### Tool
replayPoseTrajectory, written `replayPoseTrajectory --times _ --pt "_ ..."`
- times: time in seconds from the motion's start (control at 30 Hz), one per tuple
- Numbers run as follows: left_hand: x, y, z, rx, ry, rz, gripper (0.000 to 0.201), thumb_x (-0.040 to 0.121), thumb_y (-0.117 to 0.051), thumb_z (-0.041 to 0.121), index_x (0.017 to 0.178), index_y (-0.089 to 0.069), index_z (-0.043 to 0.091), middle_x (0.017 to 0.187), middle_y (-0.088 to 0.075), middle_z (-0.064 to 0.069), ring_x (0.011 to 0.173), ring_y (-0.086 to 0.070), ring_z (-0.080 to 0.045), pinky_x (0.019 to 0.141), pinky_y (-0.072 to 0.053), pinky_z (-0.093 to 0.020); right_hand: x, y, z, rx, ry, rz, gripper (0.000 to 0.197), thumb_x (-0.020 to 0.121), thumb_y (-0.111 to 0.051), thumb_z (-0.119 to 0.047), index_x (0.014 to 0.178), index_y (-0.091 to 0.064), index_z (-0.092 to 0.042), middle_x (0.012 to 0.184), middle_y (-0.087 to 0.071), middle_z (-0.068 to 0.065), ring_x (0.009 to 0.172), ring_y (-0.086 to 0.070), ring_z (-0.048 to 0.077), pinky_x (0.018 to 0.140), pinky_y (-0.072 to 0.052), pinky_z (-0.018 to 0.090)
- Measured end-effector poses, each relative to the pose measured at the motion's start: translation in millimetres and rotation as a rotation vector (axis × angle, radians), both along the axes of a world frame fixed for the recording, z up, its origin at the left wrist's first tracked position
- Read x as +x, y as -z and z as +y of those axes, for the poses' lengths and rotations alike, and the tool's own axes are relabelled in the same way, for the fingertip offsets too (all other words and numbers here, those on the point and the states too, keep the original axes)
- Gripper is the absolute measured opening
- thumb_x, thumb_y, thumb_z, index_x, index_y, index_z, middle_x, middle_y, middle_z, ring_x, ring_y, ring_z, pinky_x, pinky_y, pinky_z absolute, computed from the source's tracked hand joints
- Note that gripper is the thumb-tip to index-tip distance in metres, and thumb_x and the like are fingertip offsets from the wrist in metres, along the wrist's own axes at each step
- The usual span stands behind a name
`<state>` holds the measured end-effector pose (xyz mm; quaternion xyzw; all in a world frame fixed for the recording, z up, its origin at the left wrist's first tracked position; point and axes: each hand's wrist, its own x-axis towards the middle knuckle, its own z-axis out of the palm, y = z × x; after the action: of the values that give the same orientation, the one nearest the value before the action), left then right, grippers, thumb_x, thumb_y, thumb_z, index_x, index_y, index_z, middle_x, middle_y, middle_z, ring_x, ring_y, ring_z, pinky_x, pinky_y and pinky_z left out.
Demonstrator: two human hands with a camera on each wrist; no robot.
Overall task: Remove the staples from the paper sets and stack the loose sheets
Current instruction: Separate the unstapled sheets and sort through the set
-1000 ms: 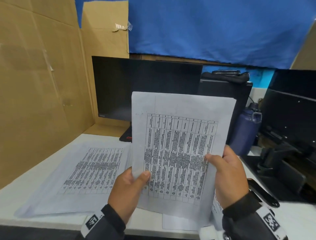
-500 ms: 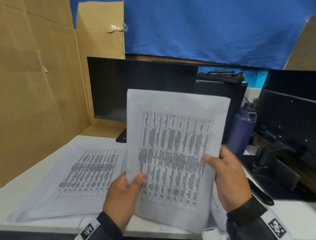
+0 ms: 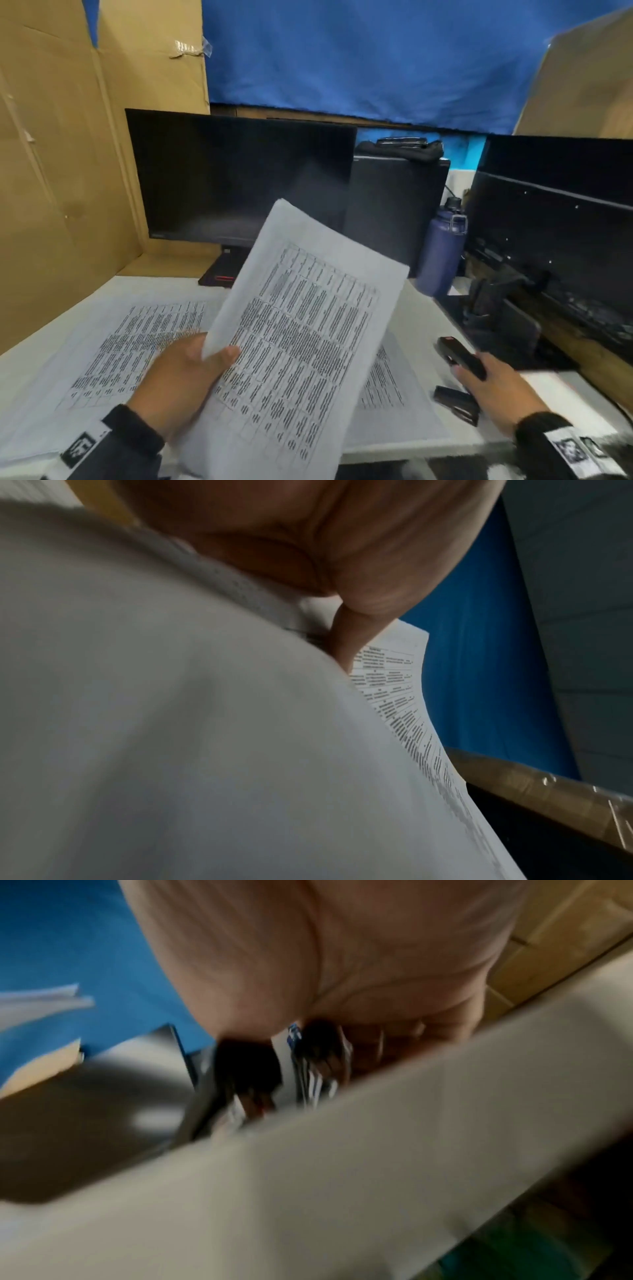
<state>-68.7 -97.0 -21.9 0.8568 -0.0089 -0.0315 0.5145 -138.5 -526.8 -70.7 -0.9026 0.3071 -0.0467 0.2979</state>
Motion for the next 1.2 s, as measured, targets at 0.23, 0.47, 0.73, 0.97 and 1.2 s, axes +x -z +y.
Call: replayPoseTrajectory --times 0.23,0.47,0.73,0.97,1.2 --pt "-7 14 -6 0.126 0.064 -0.082 0.031 0.094 -0.068 0.044 0.078 -0.065 0.017 0.054 -0.051 0.004 0.05 -0.047 -0.009 0.053 -0.041 -0.022 -6 -22 -13 0.305 0.165 -0.274 0.021 0.103 -0.05 -0.029 0.101 -0.062 -0.012 0.098 -0.065 0.014 0.09 -0.061 0.03 0.088 -0.045 0.043" --pt "-27 11 -30 0.322 0.134 -0.152 0.02 0.099 -0.056 0.05 0.088 -0.065 0.036 0.075 -0.071 -0.002 0.067 -0.066 -0.007 0.064 -0.051 -0.022 -26 -85 16 1.305 -0.077 -0.919 0.04 0.081 -0.068 -0.011 0.12 -0.06 -0.008 0.114 -0.071 0.015 0.104 -0.068 0.034 0.092 -0.057 0.051" --pt "-45 7 -44 0.388 0.249 -0.232 0.029 0.092 -0.057 0.063 0.087 -0.065 0.036 0.081 -0.067 0.005 0.086 -0.068 -0.004 0.086 -0.052 -0.017 -17 -105 85 1.261 0.113 -1.195 0.032 0.088 -0.066 -0.048 0.097 -0.066 -0.017 0.078 -0.07 0.003 0.079 -0.068 0.021 0.09 -0.053 0.043" --pt "-57 8 -55 0.398 0.256 -0.236 0.029 0.09 -0.058 0.064 0.087 -0.064 0.036 0.086 -0.068 0.025 0.081 -0.068 -0.002 0.08 -0.054 -0.018 -15 -103 104 0.884 0.159 -1.217 0.038 0.098 -0.049 -0.052 0.104 -0.062 -0.017 0.082 -0.078 0.001 0.086 -0.077 0.022 0.091 -0.057 0.047" --pt "-70 4 -64 0.5 0.259 -0.261 0.026 0.098 -0.05 0.059 0.082 -0.055 0.039 0.083 -0.068 0.006 0.081 -0.063 0.001 0.071 -0.049 -0.015 -14 -95 108 0.781 0.137 -1.206 0.06 0.072 -0.05 -0.075 0.091 -0.063 -0.02 0.076 -0.076 0.004 0.076 -0.076 0.024 0.081 -0.059 0.045"
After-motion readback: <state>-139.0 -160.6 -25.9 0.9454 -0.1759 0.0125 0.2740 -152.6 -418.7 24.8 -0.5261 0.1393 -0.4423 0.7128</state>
